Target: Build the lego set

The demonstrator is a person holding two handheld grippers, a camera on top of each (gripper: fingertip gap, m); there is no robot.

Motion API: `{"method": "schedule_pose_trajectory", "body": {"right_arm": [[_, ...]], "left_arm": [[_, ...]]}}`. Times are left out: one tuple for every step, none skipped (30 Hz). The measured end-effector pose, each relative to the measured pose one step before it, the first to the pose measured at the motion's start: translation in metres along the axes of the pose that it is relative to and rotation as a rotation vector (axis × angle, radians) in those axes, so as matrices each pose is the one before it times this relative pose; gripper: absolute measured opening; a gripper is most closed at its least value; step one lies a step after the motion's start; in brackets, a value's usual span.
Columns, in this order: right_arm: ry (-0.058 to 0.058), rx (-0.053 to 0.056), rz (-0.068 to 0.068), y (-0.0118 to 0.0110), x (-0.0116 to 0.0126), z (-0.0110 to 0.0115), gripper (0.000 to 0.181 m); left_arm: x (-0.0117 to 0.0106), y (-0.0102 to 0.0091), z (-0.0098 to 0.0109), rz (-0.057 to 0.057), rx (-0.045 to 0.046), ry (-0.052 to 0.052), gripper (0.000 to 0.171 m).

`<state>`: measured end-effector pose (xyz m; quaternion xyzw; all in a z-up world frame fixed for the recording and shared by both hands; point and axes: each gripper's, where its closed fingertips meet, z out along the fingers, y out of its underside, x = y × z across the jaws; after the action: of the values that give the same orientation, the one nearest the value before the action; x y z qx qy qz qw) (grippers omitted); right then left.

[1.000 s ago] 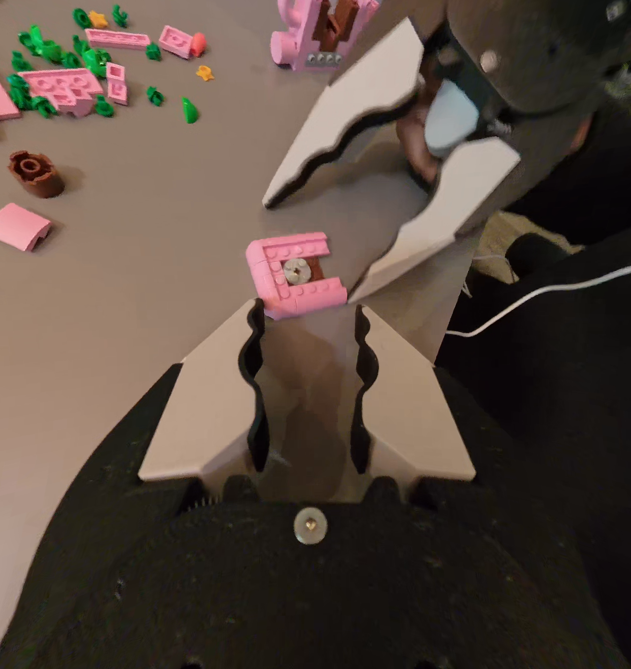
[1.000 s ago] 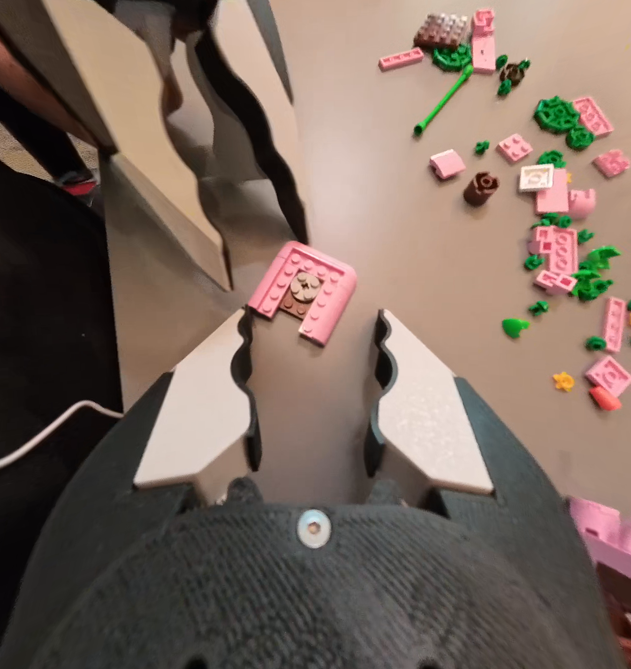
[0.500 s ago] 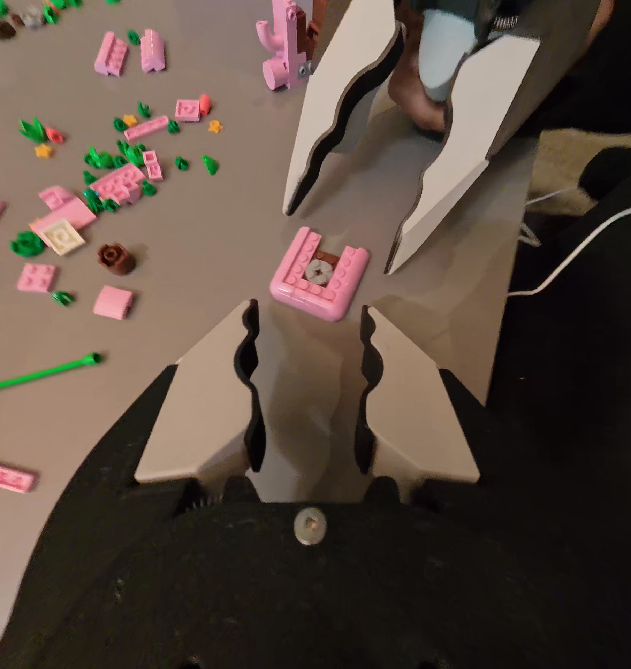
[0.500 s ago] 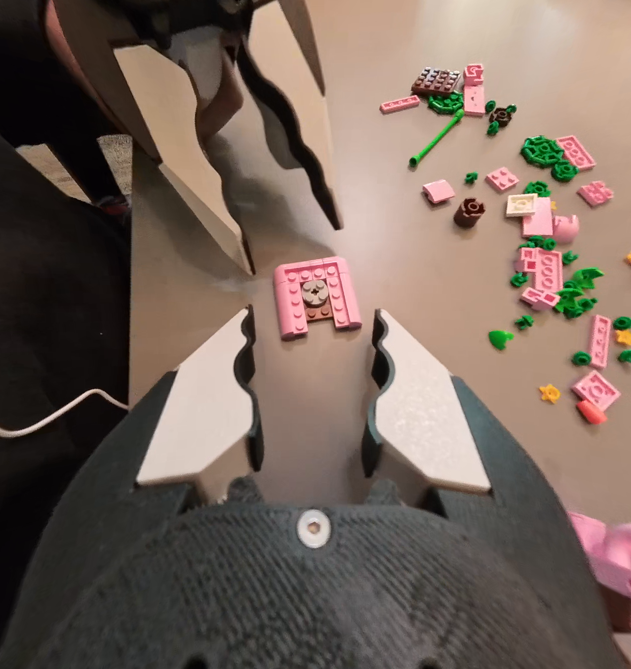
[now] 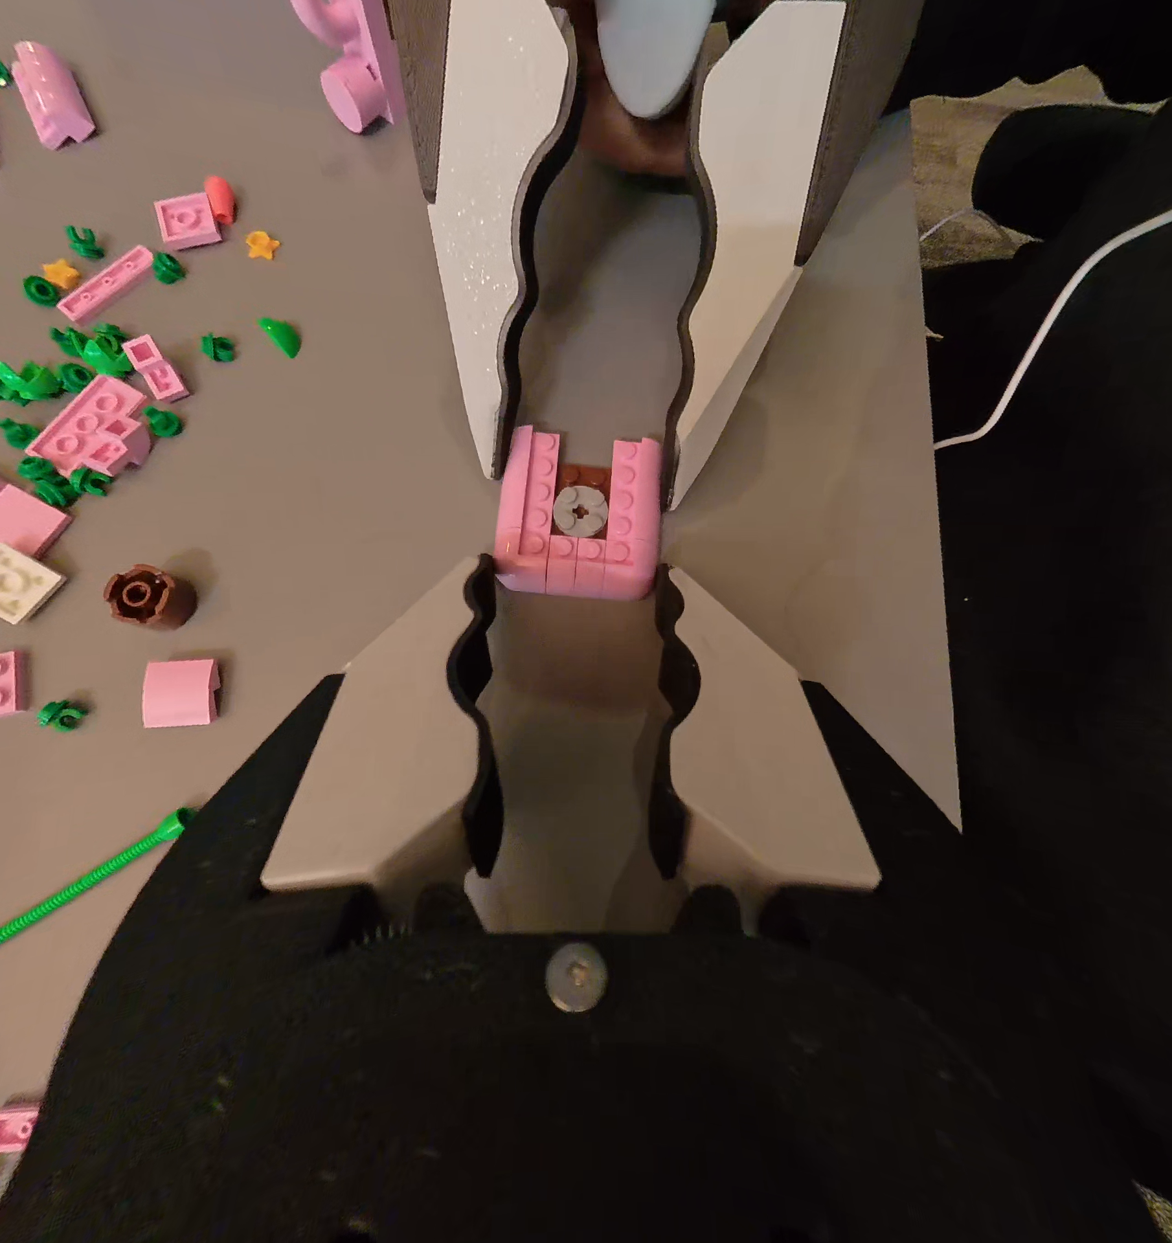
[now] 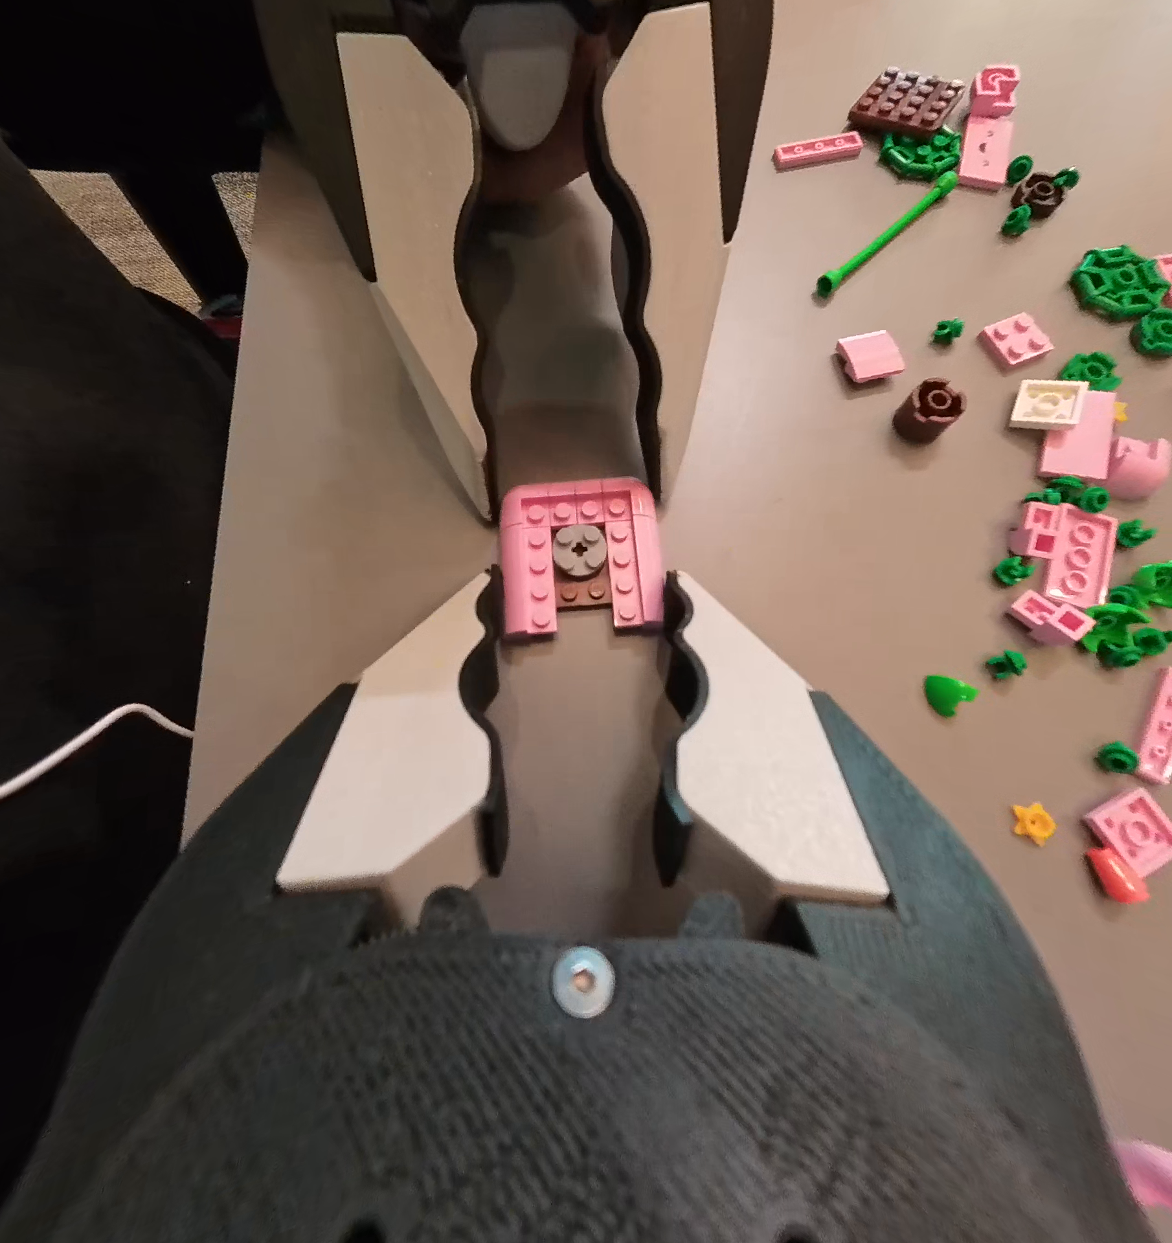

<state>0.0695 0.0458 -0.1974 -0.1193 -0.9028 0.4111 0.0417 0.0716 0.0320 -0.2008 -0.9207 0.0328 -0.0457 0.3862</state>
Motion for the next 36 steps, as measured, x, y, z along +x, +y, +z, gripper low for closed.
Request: {"method": "schedule_pose_trajectory", "body": {"right_arm": [[-0.0025, -0.0003, -0.0038, 0.00004, -0.00008, -0.00002, 0.047], [-0.0037, -0.0001, -0.0017, 0.0, 0.00002, -0.00001, 0.047], [-0.0032, 0.0, -0.0008, -0.00001, 0.00003, 0.0, 0.047], [-0.002, 0.0, -0.0008, -0.00003, -0.00003, 0.00003, 0.047], [-0.0008, -0.0001, -0.0012, 0.00002, -0.00002, -0.00001, 0.047], [0.0003, -0.0001, -0.0009, 0.00003, 0.00008, 0.00013, 0.047], [0.0006, -0.0001, -0.0006, 0.00005, -0.00007, -0.00004, 0.047], [0.0006, -0.0001, -0.0006, -0.00003, 0.0, 0.00005, 0.047], [0.0004, 0.0, -0.0004, 0.00001, 0.00008, 0.0, 0.047], [0.0002, 0.0, -0.0002, 0.0, 0.00005, 0.0, 0.047], [0.0005, -0.0001, -0.0006, -0.00004, -0.00002, 0.00005, 0.047], [0.0004, -0.0001, -0.0004, 0.00003, -0.00002, -0.00002, 0.047], [0.0002, 0.0, -0.0002, 0.0, 0.00004, 0.0, 0.047], [0.0001, 0.0, 0.0, 0.0, 0.00002, 0.0, 0.047], [0.0008, 0.0, 0.0001, 0.0, 0.00011, 0.0, 0.047], [0.0031, 0.0001, 0.002, -0.00003, 0.0004, 0.00002, 0.047], [0.0065, 0.0, 0.0046, 0.00008, 0.00093, -0.0001, 0.047], [0.0081, 0.0001, 0.0065, 0.00002, 0.00128, 0.0001, 0.048], [0.0141, 0.0002, 0.0089, -0.00003, 0.00207, -0.00001, 0.048], [0.0207, 0.0003, 0.0146, -0.00007, 0.0031, 0.00002, 0.048], [0.023, 0.0005, 0.0225, -0.00023, 0.00344, 0.00019, 0.048], [0.0394, 0.0004, 0.0313, -0.00027, 0.00561, 0.00022, 0.048], [0.0635, -0.0002, 0.0482, -0.00017, 0.00929, 0.00013, 0.047], [0.066, -0.0001, 0.0592, -0.00009, 0.00935, 0.00008, 0.047], [0.0512, 0.0012, 0.0537, -0.00029, 0.00634, 0.00005, 0.047], [0.0253, 0.0024, 0.0358, -0.00038, 0.00117, 0.00007, 0.048], [0.0036, 0.0018, 0.0183, -0.00033, -0.00264, -0.00003, 0.054], [-0.0061, 0.0001, 0.005, 0.00018, -0.00413, -0.00008, 0.064], [-0.0009, -0.0016, -0.0033, 0.00087, -0.00315, -0.00034, 0.07], [0.0105, -0.0025, -0.0046, 0.00133, -0.00059, -0.00087, 0.071], [0.0127, -0.0019, 0.0005, 0.0014, 0.00047, -0.00107, 0.07], [0.0082, 0.0004, 0.0087, 0.00101, 0.00032, -0.00118, 0.07], [0.0017, 0.0026, 0.015, 0.00073, -0.00011, -0.00138, 0.071], [-0.0053, 0.004, 0.0165, 0.00044, -0.00105, -0.00137, 0.072], [-0.0065, 0.0038, 0.0157, 0.00045, -0.00129, -0.00138, 0.072], [-0.0092, 0.0033, 0.0118, 0.00041, -0.00195, -0.00128, 0.072]], "left_arm": [[0.00008, 0.00003, 0.00004, 0.0032, -0.00031, -0.0021, 0.047], [0.00005, 0.00003, 0.00001, 0.0017, -0.00025, -0.0009, 0.047], [0.00004, -0.00012, -0.00003, 0.0009, 0.0003, -0.0007, 0.047], [0.00005, -0.00003, 0.00004, 0.0013, 0.00017, -0.0011, 0.047], [0.0, -0.00006, -0.00009, 0.0015, 0.00032, -0.0015, 0.047], [0.00007, -0.00004, -0.00002, -0.0011, 0.00076, -0.0001, 0.047], [0.00008, -0.00021, 0.0, -0.0041, 0.0006, 0.0014, 0.046], [-0.00007, -0.00012, 0.00004, -0.0042, 0.00049, 0.0018, 0.046], [-0.00003, 0.00008, 0.00004, -0.0016, -0.00003, 0.0012, 0.046], [0.00006, -0.00008, 0.00005, -0.0024, 0.00008, 0.0007, 0.046], [0.00003, -0.00001, 0.0, -0.0016, 0.00009, 0.0001, 0.046], [0.00003, 0.00008, -0.00006, 0.0002, -0.00006, -0.0005, 0.046], [-0.00001, 0.0, 0.0, -0.0002, -0.00003, -0.0002, 0.046], [-0.00004, 0.00001, -0.00003, -0.0013, -0.00007, 0.0005, 0.046], [-0.00017, -0.00003, 0.00012, -0.0056, -0.00017, 0.0012, 0.046], [-0.00058, 0.00006, 0.00008, -0.0097, 0.00015, 0.0004, 0.046], [-0.00091, -0.00021, -0.00002, -0.0087, 0.00153, -0.0024, 0.046], [-0.00133, -0.00033, -0.00004, -0.0087, 0.0018, -0.0075, 0.046], [-0.00284, -0.00006, -0.0003, -0.009, 0.00136, -0.0185, 0.046], [-0.00369, -0.0003, -0.00044, -0.0078, 0.00312, -0.0263, 0.046], [-0.00401, -0.00061, -0.00058, -0.0088, 0.00519, -0.0276, 0.046], [-0.00502, -0.0006, -0.00085, -0.012, 0.00647, -0.0334, 0.047], [-0.00589, -0.00099, -0.00108, -0.0158, 0.00888, -0.0376, 0.048], [-0.00641, -0.00124, -0.00152, -0.0175, 0.01215, -0.0405, 0.049], [-0.00471, -0.00162, -0.00177, -0.0127, 0.01511, -0.0307, 0.049], [-0.00353, -0.00181, -0.00183, -0.0088, 0.01629, -0.023, 0.049], [-0.00194, -0.00148, -0.00155, -0.0046, 0.01361, -0.0133, 0.049], [-0.00076, -0.0009, -0.00104, -0.0002, 0.00874, -0.0071, 0.048], [0.00014, -0.00033, -0.00041, 0.0016, 0.00307, -0.0032, 0.047], [0.00156, 0.00017, 0.00001, 0.004, -0.00109, 0.0043, 0.045], [0.00393, 0.00047, 0.00038, 0.0093, -0.00413, 0.0174, 0.041], [0.00466, 0.001, 0.00077, 0.0119, -0.00835, 0.0211, 0.034], [0.00302, 0.00122, 0.00128, 0.0116, -0.0115, 0.0095, 0.03], [0.00147, 0.00145, 0.00143, 0.0142, -0.01341, -0.0011, 0.029], [0.00075, 0.00148, 0.00132, 0.0139, -0.0137, -0.0063, 0.026], [-0.00006, 0.00145, 0.0014, 0.0098, -0.01312, -0.0099, 0.025]]}}
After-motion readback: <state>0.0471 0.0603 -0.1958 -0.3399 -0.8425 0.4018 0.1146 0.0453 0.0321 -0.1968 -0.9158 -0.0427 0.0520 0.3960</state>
